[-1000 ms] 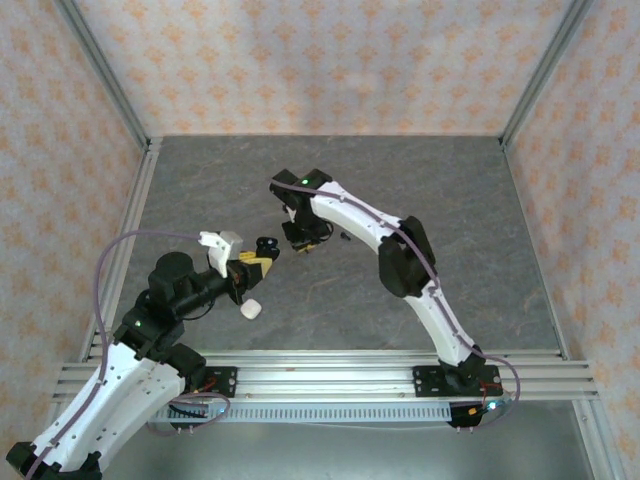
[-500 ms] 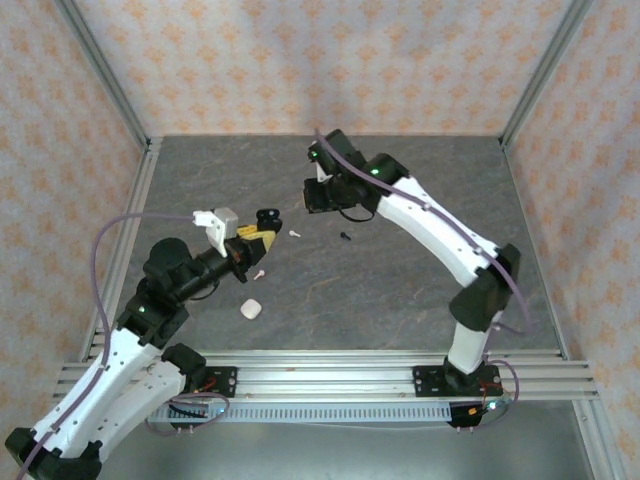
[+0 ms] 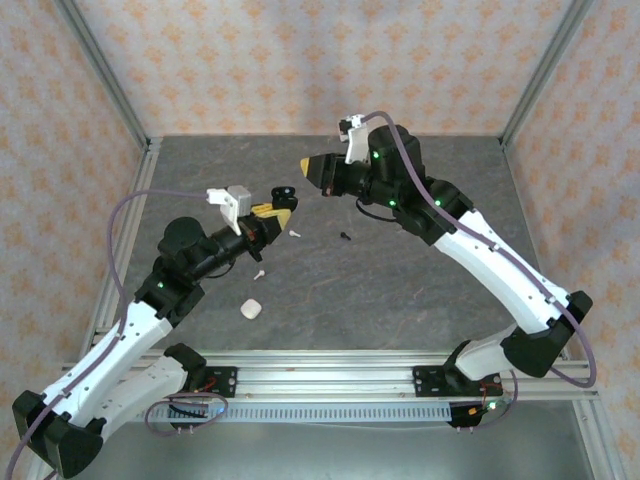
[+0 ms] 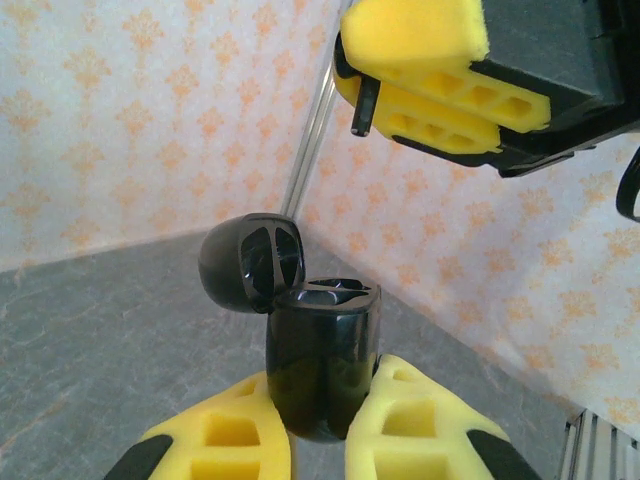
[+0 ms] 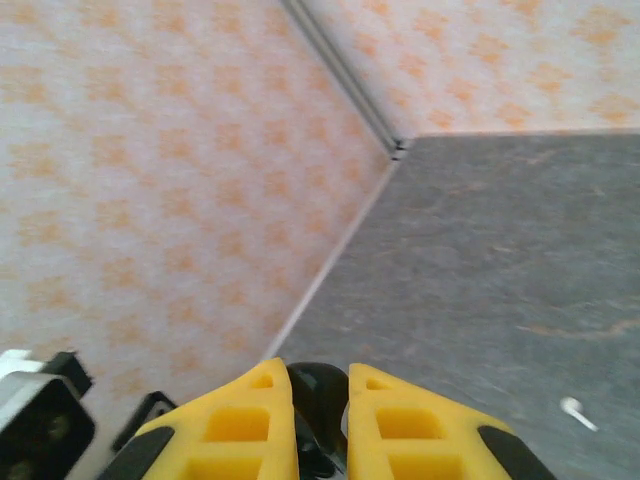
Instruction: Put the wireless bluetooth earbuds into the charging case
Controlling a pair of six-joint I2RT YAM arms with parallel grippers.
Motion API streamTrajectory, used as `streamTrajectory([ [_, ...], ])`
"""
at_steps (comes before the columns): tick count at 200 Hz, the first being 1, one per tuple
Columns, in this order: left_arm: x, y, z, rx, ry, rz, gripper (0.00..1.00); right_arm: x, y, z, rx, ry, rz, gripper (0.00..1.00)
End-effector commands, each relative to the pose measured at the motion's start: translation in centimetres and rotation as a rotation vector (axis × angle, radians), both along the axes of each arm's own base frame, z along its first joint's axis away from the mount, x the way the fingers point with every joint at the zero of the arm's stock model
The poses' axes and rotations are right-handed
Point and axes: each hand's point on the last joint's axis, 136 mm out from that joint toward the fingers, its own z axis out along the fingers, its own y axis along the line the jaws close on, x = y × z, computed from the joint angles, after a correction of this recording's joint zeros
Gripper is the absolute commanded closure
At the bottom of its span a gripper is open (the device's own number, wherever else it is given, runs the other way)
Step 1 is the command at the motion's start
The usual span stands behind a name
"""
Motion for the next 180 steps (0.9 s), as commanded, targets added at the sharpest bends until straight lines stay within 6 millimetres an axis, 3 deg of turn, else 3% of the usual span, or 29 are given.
streamTrajectory([
  [1,-0.9,-0.1,4.4,-0.061,-0.117,-0.016,1.0,-2.0,1.8,2.7,0.094,-0.029,0.123,0.84],
  [37,-1.4,0.1,5.1,-0.07,-0.133,-0.017,1.0,-3.5,3.6,2.0,0.097,-0.009,0.199,0.84],
  [78,-1.8,0.3,5.2,-0.07,-0.135,-0.01,1.0,-4.6,4.5,2.8,0.131,-0.026,0.242,0.85],
  [139,-2.3,0.4,5.5,-0.067,-0.143,-0.01,1.0,-4.9,4.2,0.2,0.037,-0.011,0.253,0.86],
  [180,-2.4,0.7,5.8,-0.079,-0.15,0.008,1.0,-5.6,3.8,-0.3,0.012,-0.021,0.277,0.86],
])
